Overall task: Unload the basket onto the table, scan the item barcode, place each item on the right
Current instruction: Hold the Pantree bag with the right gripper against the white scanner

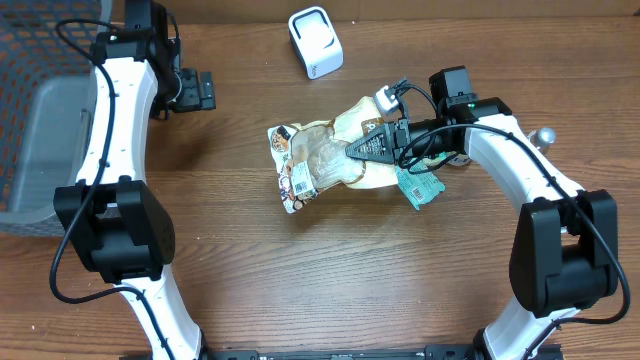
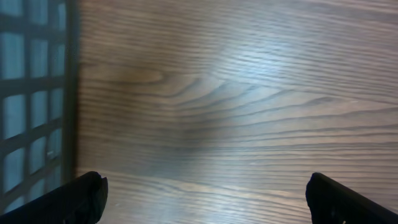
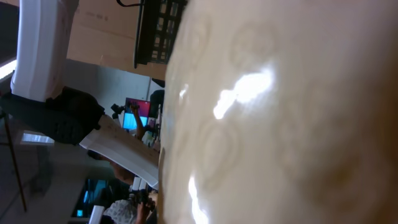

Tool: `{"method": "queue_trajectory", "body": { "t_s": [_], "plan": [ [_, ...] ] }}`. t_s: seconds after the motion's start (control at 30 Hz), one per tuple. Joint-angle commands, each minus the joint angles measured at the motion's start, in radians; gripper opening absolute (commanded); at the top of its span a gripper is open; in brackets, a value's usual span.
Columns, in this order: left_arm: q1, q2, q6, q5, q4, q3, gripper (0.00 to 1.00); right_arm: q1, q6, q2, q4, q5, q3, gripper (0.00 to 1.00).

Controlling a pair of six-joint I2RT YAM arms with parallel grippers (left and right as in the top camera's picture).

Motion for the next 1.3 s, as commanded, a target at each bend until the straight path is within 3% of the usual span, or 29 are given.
{"method": "queue_trajectory", "body": {
  "t_s": [0.0, 0.53, 0.9, 1.07, 1.27],
  "plan": [
    [0.006, 0.003, 0.012, -0.068, -0.004, 0.016, 1.0, 0.006, -0.01, -0.031, 0.0, -0.026, -0.003, 0.04],
    [0.006, 0.003, 0.015, -0.082, 0.004, 0.016, 1.0, 0.063, -0.009, -0.031, 0.007, 0.098, -0.003, 0.04],
    [0.006, 0.003, 0.015, -0.082, 0.004, 0.016, 1.0, 0.123, 0.007, -0.031, 0.013, 0.421, 0.03, 0.04],
    [0.006, 0.003, 0.015, -0.082, 0.004, 0.016, 1.0, 0.124, 0.078, -0.031, -0.059, 0.554, 0.224, 0.04],
    [0.006, 0.003, 0.015, -0.082, 0.004, 0.016, 1.0, 0.149, 0.067, -0.031, -0.22, 0.937, 0.568, 0.04]
  ]
}}
